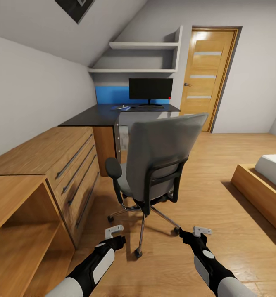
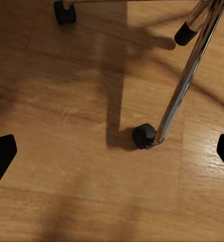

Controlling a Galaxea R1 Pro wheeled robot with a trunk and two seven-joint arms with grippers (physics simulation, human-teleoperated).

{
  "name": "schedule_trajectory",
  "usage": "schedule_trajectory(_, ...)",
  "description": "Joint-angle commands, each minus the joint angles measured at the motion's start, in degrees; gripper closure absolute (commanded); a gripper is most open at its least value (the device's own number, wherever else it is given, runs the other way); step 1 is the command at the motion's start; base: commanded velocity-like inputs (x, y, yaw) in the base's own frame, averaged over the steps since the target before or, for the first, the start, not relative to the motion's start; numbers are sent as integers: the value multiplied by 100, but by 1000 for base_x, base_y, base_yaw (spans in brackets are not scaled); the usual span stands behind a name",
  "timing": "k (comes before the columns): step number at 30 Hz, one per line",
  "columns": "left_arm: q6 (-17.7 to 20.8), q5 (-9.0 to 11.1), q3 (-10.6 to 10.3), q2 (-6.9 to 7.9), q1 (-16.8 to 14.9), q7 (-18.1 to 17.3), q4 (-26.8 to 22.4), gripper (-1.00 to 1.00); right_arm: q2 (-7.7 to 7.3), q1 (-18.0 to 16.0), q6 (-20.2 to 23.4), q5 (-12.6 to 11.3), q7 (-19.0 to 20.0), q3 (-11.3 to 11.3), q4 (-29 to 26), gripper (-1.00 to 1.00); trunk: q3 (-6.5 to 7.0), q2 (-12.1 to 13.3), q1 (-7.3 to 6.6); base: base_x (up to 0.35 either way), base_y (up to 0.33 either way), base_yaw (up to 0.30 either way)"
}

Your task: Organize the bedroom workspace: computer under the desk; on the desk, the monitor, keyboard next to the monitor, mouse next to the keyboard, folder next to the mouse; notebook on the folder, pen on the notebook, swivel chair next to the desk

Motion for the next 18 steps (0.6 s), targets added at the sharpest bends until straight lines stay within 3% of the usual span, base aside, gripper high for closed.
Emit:
schedule_trajectory(1,13,41,-34,5,-4,51,-8,-100,-1,-4,-26,-62,8,6,1,-100,-6,-4,-1,0,0,0)
schedule_trajectory(7,16,47,-42,-4,-4,24,107,-100,5,-5,-93,-71,21,2,1,-100,-6,-4,-1,3,0,0)
schedule_trajectory(13,6,-178,-436,-5,-4,22,389,-100,76,-4,-219,-63,21,20,43,-100,-6,-4,-1,196,0,0)
schedule_trajectory(18,-1,-238,-563,-7,-4,24,428,-100,151,-2,-248,-51,22,18,47,-100,-6,-4,-1,283,0,0)
